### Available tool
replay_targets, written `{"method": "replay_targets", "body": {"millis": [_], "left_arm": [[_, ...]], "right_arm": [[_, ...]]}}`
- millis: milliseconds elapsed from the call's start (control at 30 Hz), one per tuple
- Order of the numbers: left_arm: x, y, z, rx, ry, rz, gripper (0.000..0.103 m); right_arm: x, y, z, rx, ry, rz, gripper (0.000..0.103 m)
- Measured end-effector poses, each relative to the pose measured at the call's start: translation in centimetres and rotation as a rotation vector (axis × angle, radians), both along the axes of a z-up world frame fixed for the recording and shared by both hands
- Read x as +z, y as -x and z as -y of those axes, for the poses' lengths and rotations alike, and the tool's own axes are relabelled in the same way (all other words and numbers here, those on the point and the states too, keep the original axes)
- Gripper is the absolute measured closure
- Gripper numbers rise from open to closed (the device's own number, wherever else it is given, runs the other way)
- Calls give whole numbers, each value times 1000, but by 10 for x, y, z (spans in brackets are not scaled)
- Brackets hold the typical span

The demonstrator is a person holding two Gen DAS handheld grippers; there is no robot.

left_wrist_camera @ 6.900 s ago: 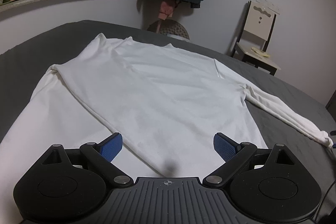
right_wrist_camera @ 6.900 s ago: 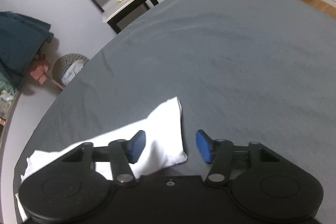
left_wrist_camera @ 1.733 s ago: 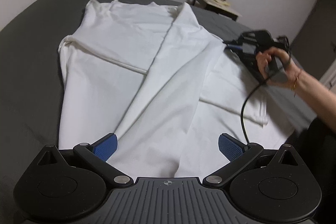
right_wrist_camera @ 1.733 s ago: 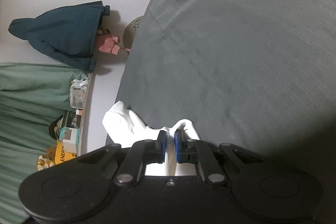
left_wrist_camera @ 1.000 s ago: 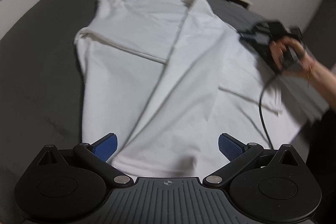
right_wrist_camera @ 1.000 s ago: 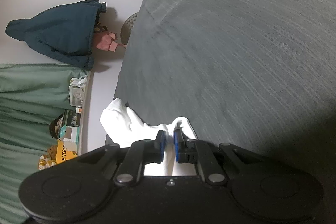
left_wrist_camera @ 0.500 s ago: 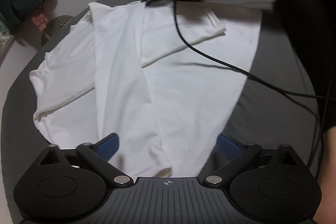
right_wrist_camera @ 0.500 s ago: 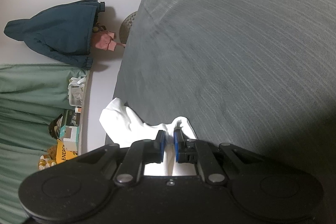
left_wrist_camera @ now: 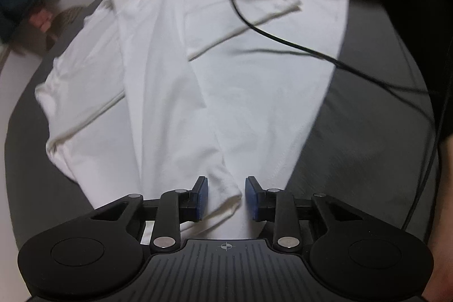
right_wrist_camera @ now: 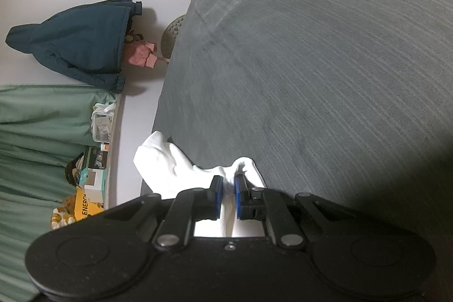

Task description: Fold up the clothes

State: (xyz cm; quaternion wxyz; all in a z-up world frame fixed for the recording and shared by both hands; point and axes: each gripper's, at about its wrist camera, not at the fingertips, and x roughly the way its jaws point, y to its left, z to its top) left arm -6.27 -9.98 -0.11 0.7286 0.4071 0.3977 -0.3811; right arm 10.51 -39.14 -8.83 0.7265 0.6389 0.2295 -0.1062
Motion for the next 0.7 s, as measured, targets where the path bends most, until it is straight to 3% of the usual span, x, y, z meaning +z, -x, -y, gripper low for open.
{"method": "replay_targets", "body": {"millis": [100, 300, 467, 700], "left_arm": [[1, -4, -5, 42, 22, -14, 73], [-3, -15, -15, 138, 75, -71, 98], [-1, -21, -24, 194, 117, -95, 99], [28, -26, -40, 248, 232, -105, 99]], "right_arm": [[0, 0, 1, 0, 1, 0, 95], [0, 0, 0, -1, 1, 0, 95], [0, 0, 0, 0, 2, 0, 95], [-1, -1, 1, 0, -7, 0, 95]]}}
